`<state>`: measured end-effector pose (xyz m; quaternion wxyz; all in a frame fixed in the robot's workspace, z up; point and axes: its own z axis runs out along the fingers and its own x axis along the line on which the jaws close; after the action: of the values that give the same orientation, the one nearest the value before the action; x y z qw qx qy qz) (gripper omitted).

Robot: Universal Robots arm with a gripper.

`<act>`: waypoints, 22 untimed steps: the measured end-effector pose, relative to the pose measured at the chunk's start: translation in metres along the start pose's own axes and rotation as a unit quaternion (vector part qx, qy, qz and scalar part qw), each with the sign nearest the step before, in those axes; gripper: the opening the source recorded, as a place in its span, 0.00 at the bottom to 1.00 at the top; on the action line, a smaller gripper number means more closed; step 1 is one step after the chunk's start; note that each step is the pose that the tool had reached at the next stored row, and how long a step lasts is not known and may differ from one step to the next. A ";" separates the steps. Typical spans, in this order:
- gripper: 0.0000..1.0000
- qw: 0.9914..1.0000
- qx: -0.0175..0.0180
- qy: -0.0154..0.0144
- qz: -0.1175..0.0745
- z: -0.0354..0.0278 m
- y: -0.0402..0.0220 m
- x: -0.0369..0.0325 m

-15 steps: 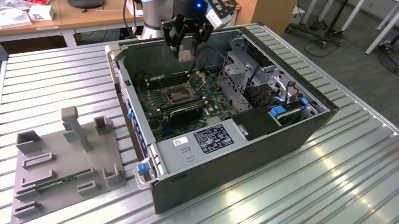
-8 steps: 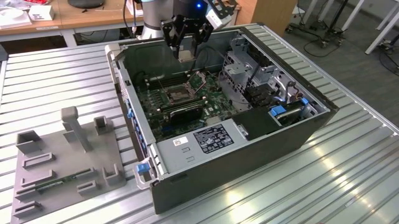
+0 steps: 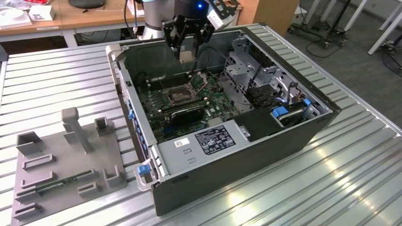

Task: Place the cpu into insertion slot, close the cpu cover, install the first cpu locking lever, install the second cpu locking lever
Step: 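Place the cpu into insertion slot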

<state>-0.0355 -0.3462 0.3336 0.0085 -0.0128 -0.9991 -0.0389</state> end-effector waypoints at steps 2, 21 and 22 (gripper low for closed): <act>0.54 1.000 0.000 0.000 0.000 0.0000 0.0000 0.0002; 0.54 1.000 0.000 0.000 0.000 0.0030 -0.0003 0.0024; 0.54 1.000 0.000 0.000 0.000 0.0033 -0.0003 0.0025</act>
<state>-0.0380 -0.3461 0.3303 0.0084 -0.0128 -0.9991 -0.0390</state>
